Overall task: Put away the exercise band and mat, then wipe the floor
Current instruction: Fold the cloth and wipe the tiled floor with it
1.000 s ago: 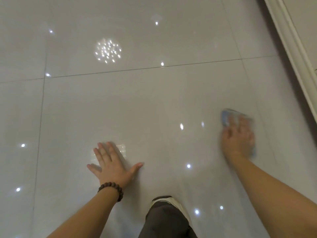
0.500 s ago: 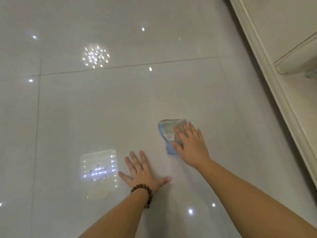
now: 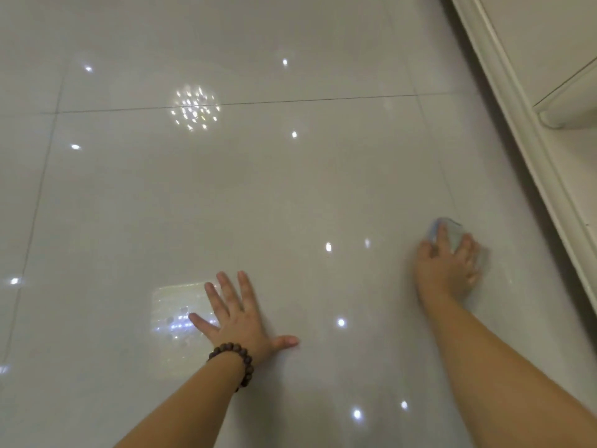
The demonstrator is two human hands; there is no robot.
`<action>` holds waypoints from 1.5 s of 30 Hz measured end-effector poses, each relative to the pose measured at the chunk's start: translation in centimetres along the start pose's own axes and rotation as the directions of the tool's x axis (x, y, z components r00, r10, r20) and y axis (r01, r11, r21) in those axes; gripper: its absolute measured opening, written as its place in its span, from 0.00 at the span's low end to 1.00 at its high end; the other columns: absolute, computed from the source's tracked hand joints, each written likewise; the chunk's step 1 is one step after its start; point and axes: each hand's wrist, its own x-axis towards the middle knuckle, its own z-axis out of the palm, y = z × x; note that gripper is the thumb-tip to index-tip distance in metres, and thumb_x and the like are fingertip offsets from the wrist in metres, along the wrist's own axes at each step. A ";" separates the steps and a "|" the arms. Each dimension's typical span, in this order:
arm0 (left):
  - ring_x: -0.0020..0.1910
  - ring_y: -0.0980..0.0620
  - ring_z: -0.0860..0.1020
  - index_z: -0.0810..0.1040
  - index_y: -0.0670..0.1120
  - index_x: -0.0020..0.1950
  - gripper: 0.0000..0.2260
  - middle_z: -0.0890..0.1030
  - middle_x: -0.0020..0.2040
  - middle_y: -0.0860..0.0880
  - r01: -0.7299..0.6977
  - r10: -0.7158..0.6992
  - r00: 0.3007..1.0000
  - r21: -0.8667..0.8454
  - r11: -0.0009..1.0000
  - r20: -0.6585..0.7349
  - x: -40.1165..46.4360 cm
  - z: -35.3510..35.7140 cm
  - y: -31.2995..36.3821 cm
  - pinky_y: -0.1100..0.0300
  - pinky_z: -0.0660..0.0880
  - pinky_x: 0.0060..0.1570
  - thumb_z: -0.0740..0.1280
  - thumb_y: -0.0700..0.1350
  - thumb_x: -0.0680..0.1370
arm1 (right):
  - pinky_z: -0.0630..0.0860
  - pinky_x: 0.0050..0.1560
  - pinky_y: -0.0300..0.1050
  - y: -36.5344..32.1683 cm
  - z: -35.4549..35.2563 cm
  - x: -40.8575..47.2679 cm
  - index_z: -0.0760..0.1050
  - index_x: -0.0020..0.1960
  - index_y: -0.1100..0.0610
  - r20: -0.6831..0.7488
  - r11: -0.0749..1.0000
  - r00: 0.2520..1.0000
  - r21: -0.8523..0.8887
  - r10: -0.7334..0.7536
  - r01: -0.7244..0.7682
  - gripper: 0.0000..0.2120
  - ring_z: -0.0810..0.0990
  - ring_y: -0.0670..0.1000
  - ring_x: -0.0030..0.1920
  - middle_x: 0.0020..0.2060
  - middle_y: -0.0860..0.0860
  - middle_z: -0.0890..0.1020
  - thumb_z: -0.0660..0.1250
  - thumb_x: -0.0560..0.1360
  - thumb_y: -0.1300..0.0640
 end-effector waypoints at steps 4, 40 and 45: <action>0.68 0.38 0.22 0.16 0.48 0.66 0.68 0.17 0.66 0.42 -0.015 0.015 1.000 -0.013 1.000 -0.002 -0.1 0.1 -0.2 0.28 0.38 0.66 0.63 0.80 0.55 | 0.63 0.66 0.56 -8.5 4.4 -9.4 0.70 0.67 0.42 -0.029 0.688 0.688 -0.029 -0.725 0.725 0.23 0.67 0.58 0.69 0.68 0.54 0.72 0.57 0.72 0.49; 0.74 0.49 0.30 0.27 0.48 0.73 0.59 0.32 0.77 0.46 -0.191 0.108 0.938 -0.230 0.954 -0.330 -1.4 1.1 -6.6 0.46 0.35 0.73 0.66 0.73 0.64 | 0.63 0.68 0.55 -10.3 7.4 -17.7 0.68 0.70 0.43 0.058 0.312 0.308 0.081 -0.950 0.947 0.21 0.66 0.51 0.71 0.70 0.52 0.70 0.56 0.77 0.47; 0.75 0.45 0.32 0.32 0.40 0.75 0.63 0.34 0.77 0.41 0.107 -0.212 0.884 -0.261 0.959 -0.417 -1.7 -0.2 -15.1 0.41 0.38 0.73 0.56 0.80 0.60 | 0.62 0.68 0.61 -9.4 7.0 -14.0 0.69 0.70 0.48 -0.120 0.916 0.919 0.103 -0.376 0.388 0.24 0.62 0.55 0.73 0.71 0.56 0.68 0.54 0.75 0.49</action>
